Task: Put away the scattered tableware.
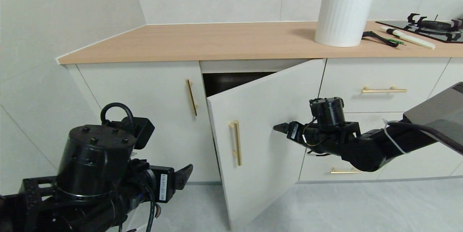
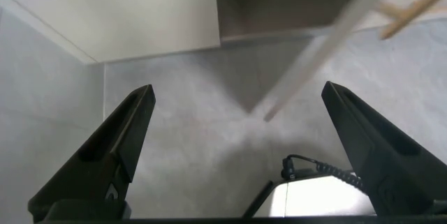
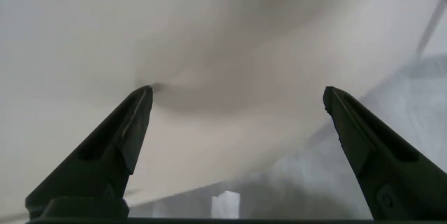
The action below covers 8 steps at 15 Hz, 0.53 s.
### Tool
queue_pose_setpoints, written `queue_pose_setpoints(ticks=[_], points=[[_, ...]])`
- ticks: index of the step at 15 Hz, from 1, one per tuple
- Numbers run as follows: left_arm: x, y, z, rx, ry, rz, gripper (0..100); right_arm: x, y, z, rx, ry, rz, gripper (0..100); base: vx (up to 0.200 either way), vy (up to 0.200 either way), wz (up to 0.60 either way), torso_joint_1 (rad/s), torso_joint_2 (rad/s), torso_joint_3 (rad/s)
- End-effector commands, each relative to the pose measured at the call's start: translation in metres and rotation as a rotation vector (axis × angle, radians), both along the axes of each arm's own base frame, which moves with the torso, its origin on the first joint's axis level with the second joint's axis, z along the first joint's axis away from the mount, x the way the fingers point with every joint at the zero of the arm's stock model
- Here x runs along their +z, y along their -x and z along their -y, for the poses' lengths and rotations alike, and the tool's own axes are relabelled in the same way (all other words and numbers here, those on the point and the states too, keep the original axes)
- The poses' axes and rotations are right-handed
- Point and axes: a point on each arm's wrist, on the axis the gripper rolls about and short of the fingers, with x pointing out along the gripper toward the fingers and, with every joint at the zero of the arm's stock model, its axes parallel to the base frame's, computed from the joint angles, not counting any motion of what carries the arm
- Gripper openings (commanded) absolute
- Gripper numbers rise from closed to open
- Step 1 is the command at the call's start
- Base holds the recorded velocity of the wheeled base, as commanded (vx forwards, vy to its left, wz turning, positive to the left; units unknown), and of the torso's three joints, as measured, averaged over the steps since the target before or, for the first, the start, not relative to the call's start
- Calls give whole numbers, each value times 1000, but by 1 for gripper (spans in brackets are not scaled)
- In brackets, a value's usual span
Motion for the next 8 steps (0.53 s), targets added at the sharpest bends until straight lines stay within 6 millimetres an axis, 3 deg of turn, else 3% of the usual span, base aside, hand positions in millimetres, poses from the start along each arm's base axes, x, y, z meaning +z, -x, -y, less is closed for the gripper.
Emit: queue_pose_setpoints(ticks=[1,8], points=[[1,0,0,12,-5,8,100,-4,-2,-4,-2,-18,-8,100,0,0,0,0,0,0],[1,0,0,15,-6,9,100,-2,-15,-31,-54,-179,-28,100,0,0,0,0,0,0]])
